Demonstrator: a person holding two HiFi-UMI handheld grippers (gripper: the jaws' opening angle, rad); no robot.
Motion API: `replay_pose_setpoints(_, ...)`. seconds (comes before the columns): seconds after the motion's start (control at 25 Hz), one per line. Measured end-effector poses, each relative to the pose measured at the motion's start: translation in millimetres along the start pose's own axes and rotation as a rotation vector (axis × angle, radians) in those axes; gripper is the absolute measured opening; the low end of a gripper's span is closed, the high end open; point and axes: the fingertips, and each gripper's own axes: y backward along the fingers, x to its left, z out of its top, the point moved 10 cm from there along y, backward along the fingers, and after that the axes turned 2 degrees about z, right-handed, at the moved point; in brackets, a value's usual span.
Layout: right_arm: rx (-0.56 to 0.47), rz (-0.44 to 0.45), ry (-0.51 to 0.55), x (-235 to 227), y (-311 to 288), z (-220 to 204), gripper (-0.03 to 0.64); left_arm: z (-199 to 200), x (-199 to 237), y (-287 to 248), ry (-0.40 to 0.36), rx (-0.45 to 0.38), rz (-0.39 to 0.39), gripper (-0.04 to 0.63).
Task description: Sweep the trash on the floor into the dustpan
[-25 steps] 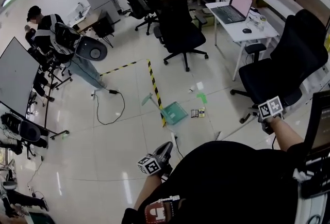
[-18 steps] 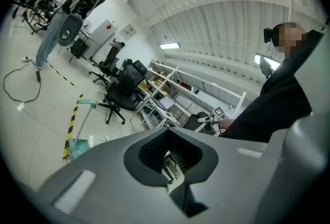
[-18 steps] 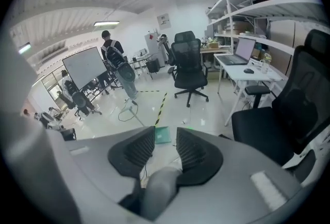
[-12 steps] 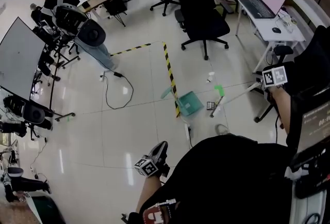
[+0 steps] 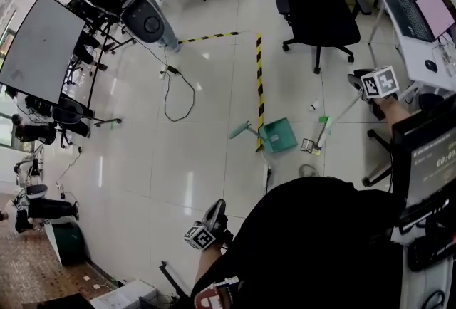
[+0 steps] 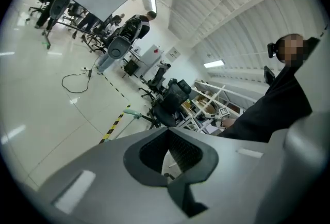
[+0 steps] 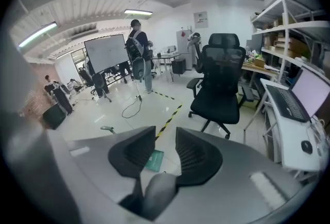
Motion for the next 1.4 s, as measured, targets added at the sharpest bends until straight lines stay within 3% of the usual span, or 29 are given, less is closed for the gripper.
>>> replay_pose_setpoints(0.2,0.019,0.061,0.116,-51,-53,52,0.122,-1,-38,-55,0.033,-0.017,0.039,0.000)
replay_pose_setpoints(0.36,0.032,0.117,0.254,-53,-82,84,0.121,-6,-54,-68,0.038,-0.001,0.044,0.000)
replay_pose_setpoints(0.6,0.106,0.253,0.518,-3,-146,81,0.121,-12,-60,-41,0.076,-0.010,0.131,0.000)
replay_pose_setpoints(0.84,0.143,0.425,0.731,88,-202,51,0.121,-23,-40,0,0.113,-0.039,0.195,0.000)
replay_pose_setpoints(1.16,0.131,0.530,0.772,182,-223,41,0.114,-29,-29,28,0.159,-0.083,0.221,0.000)
replay_pose_setpoints(1.4,-0.011,0.566,0.651,219,-215,65,0.083,-18,-31,36,0.157,-0.104,0.214,0.000)
